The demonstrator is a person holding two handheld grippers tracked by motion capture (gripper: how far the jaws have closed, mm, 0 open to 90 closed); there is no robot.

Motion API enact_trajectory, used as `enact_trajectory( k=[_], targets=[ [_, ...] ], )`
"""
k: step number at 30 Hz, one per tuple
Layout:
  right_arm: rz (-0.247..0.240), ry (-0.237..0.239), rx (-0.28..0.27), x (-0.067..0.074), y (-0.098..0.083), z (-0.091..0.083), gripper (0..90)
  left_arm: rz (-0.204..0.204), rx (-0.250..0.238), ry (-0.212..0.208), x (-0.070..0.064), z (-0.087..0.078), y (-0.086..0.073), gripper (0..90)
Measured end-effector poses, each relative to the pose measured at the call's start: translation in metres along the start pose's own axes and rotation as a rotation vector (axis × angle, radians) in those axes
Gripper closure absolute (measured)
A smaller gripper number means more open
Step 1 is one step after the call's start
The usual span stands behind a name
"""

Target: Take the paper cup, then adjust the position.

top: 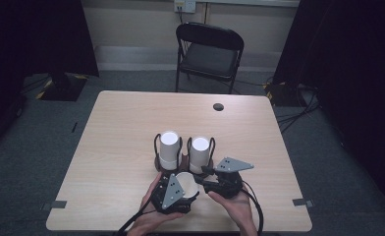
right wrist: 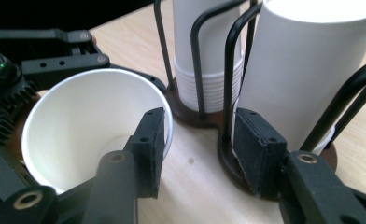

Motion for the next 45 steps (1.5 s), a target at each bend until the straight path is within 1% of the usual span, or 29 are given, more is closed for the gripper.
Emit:
enact_trajectory(
  k=[1,3,7,9,10,12,13,14,15,17,20,22,23,24,26,27,29,30,31,32,35,36,37,38,40,41,44,45],
  targets=[
    [0.002,-0.001,-0.011,0.0,0.0,-0.001,52.7,-0.001,-0.001,0.003,0.001,0.0,0.0,21.9],
    [-0.002,-0.024,-0.026,-0.001,-0.001,-0.003,51.9,-0.017,-0.005,0.008,0.002,-0.001,-0.002,21.8],
    [0.022,-0.049,-0.054,-0.006,-0.005,-0.007,49.9,-0.074,-0.03,0.012,0.009,-0.007,-0.005,21.9],
    [0.027,-0.059,-0.066,-0.008,-0.008,-0.009,48.9,-0.089,-0.034,0.013,0.012,-0.009,-0.006,21.8],
    [0.03,-0.063,-0.069,-0.01,-0.009,-0.01,48.6,-0.095,-0.04,0.013,0.013,-0.011,-0.006,21.8],
    [0.042,-0.071,-0.072,-0.012,-0.011,-0.012,47.8,-0.092,-0.031,0.025,0.016,-0.013,-0.008,21.7],
    [0.048,-0.072,-0.075,-0.013,-0.012,-0.013,47.1,-0.097,-0.033,0.029,0.018,-0.014,-0.008,21.7],
    [0.056,-0.078,-0.078,-0.014,-0.013,-0.013,46.1,-0.107,-0.039,0.029,0.019,-0.015,-0.008,21.6],
    [0.06,-0.088,-0.086,-0.015,-0.014,-0.014,45.7,-0.106,-0.038,0.023,0.021,-0.017,-0.009,21.5],
    [0.07,-0.102,-0.103,-0.018,-0.016,-0.017,44.3,-0.118,-0.039,0.033,0.024,-0.022,-0.009,21.5],
    [0.084,-0.13,-0.123,-0.023,-0.02,-0.02,42.7,-0.143,-0.058,0.044,0.029,-0.028,-0.009,21.5],
    [0.09,-0.156,-0.139,-0.026,-0.022,-0.023,41.3,-0.148,-0.06,0.062,0.034,-0.032,-0.01,21.5],
    [0.089,-0.169,-0.147,-0.028,-0.023,-0.024,39.9,-0.149,-0.061,0.078,0.038,-0.034,-0.011,21.5],
    [0.089,-0.191,-0.162,-0.031,-0.025,-0.025,38.6,-0.152,-0.064,0.085,0.041,-0.036,-0.012,21.5],
    [0.093,-0.202,-0.171,-0.034,-0.027,-0.026,37.6,-0.162,-0.075,0.111,0.047,-0.04,-0.013,21.1],
    [0.095,-0.214,-0.181,-0.035,-0.029,-0.027,35.7,-0.164,-0.074,0.125,0.051,-0.042,-0.014,21.1],
    [0.101,-0.235,-0.192,-0.038,-0.032,-0.028,35.3,-0.175,-0.074,0.144,0.058,-0.046,-0.016,21.1],
    [0.109,-0.249,-0.19,-0.041,-0.034,-0.029,35.3,-0.178,-0.079,0.156,0.062,-0.047,-0.015,21.1],
    [0.126,-0.266,-0.178,-0.044,-0.037,-0.029,34.9,-0.175,-0.079,0.165,0.065,-0.049,-0.015,21.2],
    [0.149,-0.275,-0.18,-0.048,-0.039,-0.03,34.4,-0.171,-0.082,0.177,0.068,-0.05,-0.014,21.2],
    [0.189,-0.302,-0.206,-0.058,-0.048,-0.032,34.0,-0.174,-0.088,0.203,0.078,-0.055,-0.013,21.2],
    [0.197,-0.314,-0.209,-0.06,-0.05,-0.033,34.0,-0.184,-0.094,0.213,0.081,-0.056,-0.013,21.2],
    [0.201,-0.325,-0.216,-0.062,-0.052,-0.033,33.9,-0.185,-0.094,0.22,0.084,-0.057,-0.013,21.2],
    [0.201,-0.332,-0.219,-0.064,-0.054,-0.034,33.5,-0.197,-0.101,0.232,0.088,-0.058,-0.013,21.2],
    [0.197,-0.355,-0.225,-0.067,-0.055,-0.035,32.9,-0.208,-0.105,0.232,0.094,-0.059,-0.013,21.2],
    [0.195,-0.362,-0.232,-0.068,-0.056,-0.035,32.7,-0.204,-0.103,0.236,0.096,-0.059,-0.014,21.2],
    [0.202,-0.382,-0.243,-0.071,-0.057,-0.035,31.5,-0.228,-0.106,0.265,0.105,-0.059,-0.016,21.2],
    [0.201,-0.388,-0.243,-0.071,-0.057,-0.035,31.1,-0.223,-0.106,0.259,0.109,-0.059,-0.017,21.2]
  ],
)
Point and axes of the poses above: each handheld gripper's, and its own axes: z roughly forward along the jaws, y roughly out of its top, x roughly to its left, the point moved 4 cm from there along z, roughly forward along the jaws, and after that the axes turned 3 degrees about -x, right-handed, at the moved point
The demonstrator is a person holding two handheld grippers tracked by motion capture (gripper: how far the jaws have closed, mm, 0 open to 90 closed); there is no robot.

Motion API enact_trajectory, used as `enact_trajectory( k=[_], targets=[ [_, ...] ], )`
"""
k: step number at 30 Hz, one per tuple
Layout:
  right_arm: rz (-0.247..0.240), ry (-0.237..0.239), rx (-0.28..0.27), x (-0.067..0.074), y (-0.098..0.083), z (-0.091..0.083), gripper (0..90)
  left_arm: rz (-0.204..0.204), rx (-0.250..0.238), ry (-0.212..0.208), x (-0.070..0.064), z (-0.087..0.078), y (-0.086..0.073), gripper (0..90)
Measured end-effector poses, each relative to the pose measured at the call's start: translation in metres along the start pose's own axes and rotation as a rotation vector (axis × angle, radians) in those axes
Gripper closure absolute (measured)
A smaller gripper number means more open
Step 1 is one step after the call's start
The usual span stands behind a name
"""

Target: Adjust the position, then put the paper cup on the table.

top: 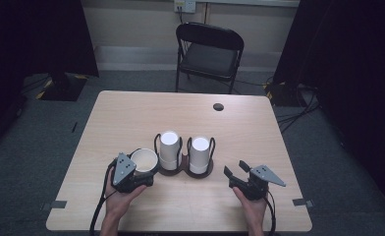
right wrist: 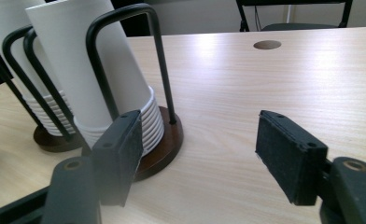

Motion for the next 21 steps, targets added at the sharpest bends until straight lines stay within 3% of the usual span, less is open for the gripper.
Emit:
enact_trajectory(
  k=[4,6,13,16,21],
  targets=[
    [-0.018,-0.018,-0.013,-0.001,-0.001,0.002,30.3,-0.032,0.003,0.035,0.009,0.004,-0.003,21.3],
    [-0.019,-0.018,-0.034,-0.001,-0.002,0.002,28.5,-0.034,0.002,0.054,0.014,0.005,-0.003,21.3],
    [-0.026,-0.05,-0.026,-0.006,-0.009,0.005,21.2,-0.048,-0.006,0.114,0.028,0.005,0.005,21.1],
    [-0.027,-0.059,-0.017,-0.006,-0.012,0.007,19.6,-0.089,-0.028,0.133,0.038,0.01,0.005,21.1],
    [-0.041,-0.078,-0.044,-0.005,-0.013,0.008,19.5,-0.121,-0.033,0.154,0.054,0.021,0.002,21.2]
  ],
)
Point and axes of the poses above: each handheld gripper's, and its own axes: z roughly forward along the jaws, y roughly out of its top, x roughly to its left, the point moved 4 cm from there along z, roughly forward along the jaws, and after that the axes turned 3 degrees about -x, right-handed, at the moved point
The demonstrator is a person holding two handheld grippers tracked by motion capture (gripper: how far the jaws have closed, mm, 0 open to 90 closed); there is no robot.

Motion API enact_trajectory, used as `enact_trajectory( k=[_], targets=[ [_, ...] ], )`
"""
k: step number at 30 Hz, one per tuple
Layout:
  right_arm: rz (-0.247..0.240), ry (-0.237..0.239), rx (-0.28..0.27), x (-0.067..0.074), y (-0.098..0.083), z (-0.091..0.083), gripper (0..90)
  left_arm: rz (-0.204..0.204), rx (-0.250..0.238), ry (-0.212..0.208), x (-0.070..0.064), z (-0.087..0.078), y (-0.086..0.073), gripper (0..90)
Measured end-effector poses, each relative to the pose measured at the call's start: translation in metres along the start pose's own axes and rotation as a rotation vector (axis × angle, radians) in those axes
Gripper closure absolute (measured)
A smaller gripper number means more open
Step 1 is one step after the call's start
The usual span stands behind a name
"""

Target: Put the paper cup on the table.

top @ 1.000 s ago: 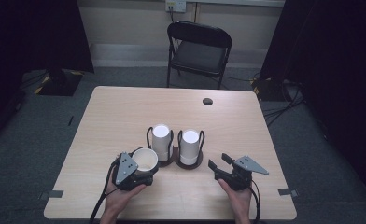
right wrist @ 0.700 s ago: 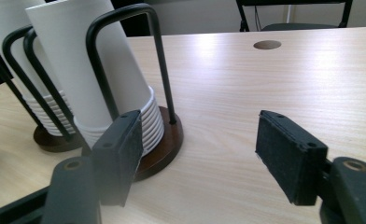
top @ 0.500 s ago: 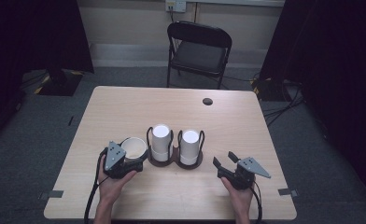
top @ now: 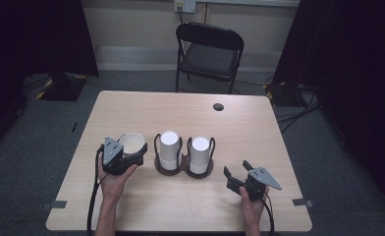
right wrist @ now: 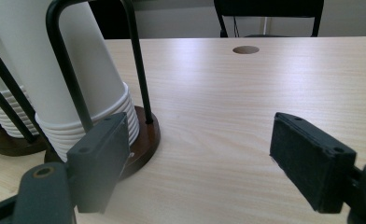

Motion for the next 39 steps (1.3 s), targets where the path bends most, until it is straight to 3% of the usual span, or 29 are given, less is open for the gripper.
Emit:
enact_trajectory(
  k=[4,6,10,13,20,27,33,35,39],
  targets=[
    [-0.007,-0.008,0.019,0.0,-0.002,0.002,18.8,-0.045,-0.023,-0.012,0.009,0.01,-0.003,21.0],
    [-0.002,-0.023,0.017,0.0,-0.002,0.002,16.3,-0.035,-0.022,-0.002,0.013,0.015,-0.005,21.0],
    [-0.005,-0.013,0.009,0.0,-0.002,0.001,15.2,-0.038,-0.001,0.023,0.02,0.025,-0.007,20.8],
    [0.001,-0.011,0.009,0.0,-0.002,0.0,15.3,-0.013,0.04,0.03,0.023,0.035,-0.009,20.2],
    [0.008,-0.001,0.01,0.0,-0.002,0.0,18.3,-0.049,0.073,0.031,0.029,0.054,-0.019,20.2],
    [0.016,0.015,0.016,0.0,-0.002,0.001,18.2,-0.016,0.077,0.057,0.036,0.061,-0.024,19.9],
    [0.017,0.028,0.025,0.0,-0.002,0.001,18.3,-0.015,0.112,0.05,0.042,0.061,-0.032,19.5],
    [0.02,0.028,0.026,0.0,-0.002,0.001,18.3,-0.038,0.105,0.048,0.043,0.06,-0.035,19.4],
    [0.017,0.038,0.013,0.001,-0.002,-0.001,18.3,-0.045,0.131,0.054,0.046,0.055,-0.039,19.0]
  ],
)
Point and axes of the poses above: each handheld gripper's, and its own axes: z roughly forward along the jaws, y roughly out of its top, x roughly to its left, the point moved 4 cm from there along z, roughly forward along the jaws, and after that the axes turned 3 degrees about -x, right-handed, at the moved point
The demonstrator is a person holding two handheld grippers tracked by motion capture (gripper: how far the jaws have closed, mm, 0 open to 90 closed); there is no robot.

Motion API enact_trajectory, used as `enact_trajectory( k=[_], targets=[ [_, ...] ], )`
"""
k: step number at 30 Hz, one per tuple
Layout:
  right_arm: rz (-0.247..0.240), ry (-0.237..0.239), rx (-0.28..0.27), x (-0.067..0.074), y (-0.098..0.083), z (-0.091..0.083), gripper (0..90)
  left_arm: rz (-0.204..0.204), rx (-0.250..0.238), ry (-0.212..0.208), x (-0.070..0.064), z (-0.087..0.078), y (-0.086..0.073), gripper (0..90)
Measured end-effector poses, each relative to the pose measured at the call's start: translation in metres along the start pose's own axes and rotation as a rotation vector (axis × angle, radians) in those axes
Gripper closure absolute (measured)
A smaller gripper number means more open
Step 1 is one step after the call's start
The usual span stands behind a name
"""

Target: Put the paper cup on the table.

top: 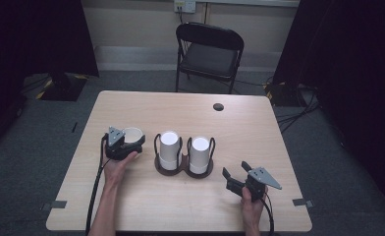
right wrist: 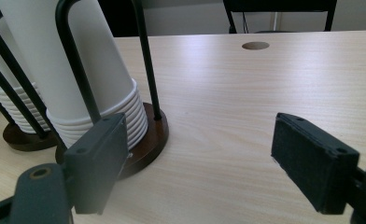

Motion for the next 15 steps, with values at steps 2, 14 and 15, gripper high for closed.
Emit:
enact_trajectory(
  k=[2,14,15],
  targets=[
    [0.0,0.001,-0.006,0.0,0.0,0.0,18.3,-0.013,0.0,-0.01,0.001,-0.002,-0.001,18.9],
    [0.002,0.004,0.006,0.0,0.0,0.001,18.2,-0.015,0.024,-0.005,-0.001,-0.005,-0.012,15.4],
    [0.002,0.003,0.006,0.0,0.0,0.001,18.2,-0.008,0.025,-0.005,-0.001,-0.005,-0.011,15.3]
  ],
)
Point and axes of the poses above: each handheld gripper's, and its own axes: z roughly forward along the jaws, y roughly out of its top, x roughly to its left, the point moved 4 cm from there along z, roughly forward along the jaws, and after that the axes turned 3 degrees about -x, right-handed, at the moved point
